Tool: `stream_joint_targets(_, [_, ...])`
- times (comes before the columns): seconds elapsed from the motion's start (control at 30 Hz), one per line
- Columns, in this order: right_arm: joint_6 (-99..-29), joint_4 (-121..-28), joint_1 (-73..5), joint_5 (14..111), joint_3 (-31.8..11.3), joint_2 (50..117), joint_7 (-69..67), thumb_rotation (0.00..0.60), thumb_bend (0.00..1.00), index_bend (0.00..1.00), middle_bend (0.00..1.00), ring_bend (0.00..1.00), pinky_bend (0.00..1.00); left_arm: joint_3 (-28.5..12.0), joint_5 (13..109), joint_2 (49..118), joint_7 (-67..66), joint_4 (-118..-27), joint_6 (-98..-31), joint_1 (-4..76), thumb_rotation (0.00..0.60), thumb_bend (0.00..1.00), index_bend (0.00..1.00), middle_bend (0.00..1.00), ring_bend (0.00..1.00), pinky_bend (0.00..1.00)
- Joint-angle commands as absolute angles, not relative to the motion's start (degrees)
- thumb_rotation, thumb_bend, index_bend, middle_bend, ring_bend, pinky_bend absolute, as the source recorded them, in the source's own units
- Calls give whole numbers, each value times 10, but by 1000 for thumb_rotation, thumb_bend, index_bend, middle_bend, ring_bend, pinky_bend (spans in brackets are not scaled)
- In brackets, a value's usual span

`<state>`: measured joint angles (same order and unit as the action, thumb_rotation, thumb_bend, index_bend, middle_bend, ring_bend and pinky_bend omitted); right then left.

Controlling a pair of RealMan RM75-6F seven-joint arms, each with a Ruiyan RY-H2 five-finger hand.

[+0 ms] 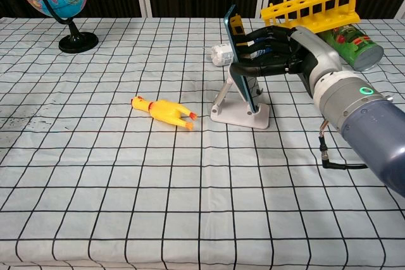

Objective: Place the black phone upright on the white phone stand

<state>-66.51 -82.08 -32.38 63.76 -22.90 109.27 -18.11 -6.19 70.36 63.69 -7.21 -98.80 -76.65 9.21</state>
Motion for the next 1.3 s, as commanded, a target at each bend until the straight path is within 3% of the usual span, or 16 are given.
stream_joint_targets(0.03, [-663, -820, -324, 638, -229, 1092, -182, 600, 282, 656, 577, 447, 157, -62, 703, 637, -72, -988, -766, 92, 600, 0, 0, 0, 0, 0])
stream_joint_targets(0.23, [-661, -820, -324, 639, -230, 1092, -182, 600, 195, 507, 447, 345, 156, -62, 703, 636, -72, -988, -766, 92, 600, 0, 0, 0, 0, 0])
stream_joint_targets(0.67, [-658, -822, -323, 640, -230, 1090, -177, 600, 37, 338, 298, 264, 156, -61, 703, 636, -72, -988, -767, 93, 600, 0, 0, 0, 0, 0])
stream_joint_targets(0.93, [-647, -829, -324, 642, -225, 1082, -172, 600, 0, 8, 22, 49, 140, -61, 703, 636, -72, -988, -767, 93, 600, 0, 0, 0, 0, 0])
stream_joint_targets(1.3, [-643, -849, -319, 642, -219, 1067, -160, 600, 0, 0, 0, 1, 140, -61, 705, 636, -71, -988, -770, 92, 600, 0, 0, 0, 0, 0])
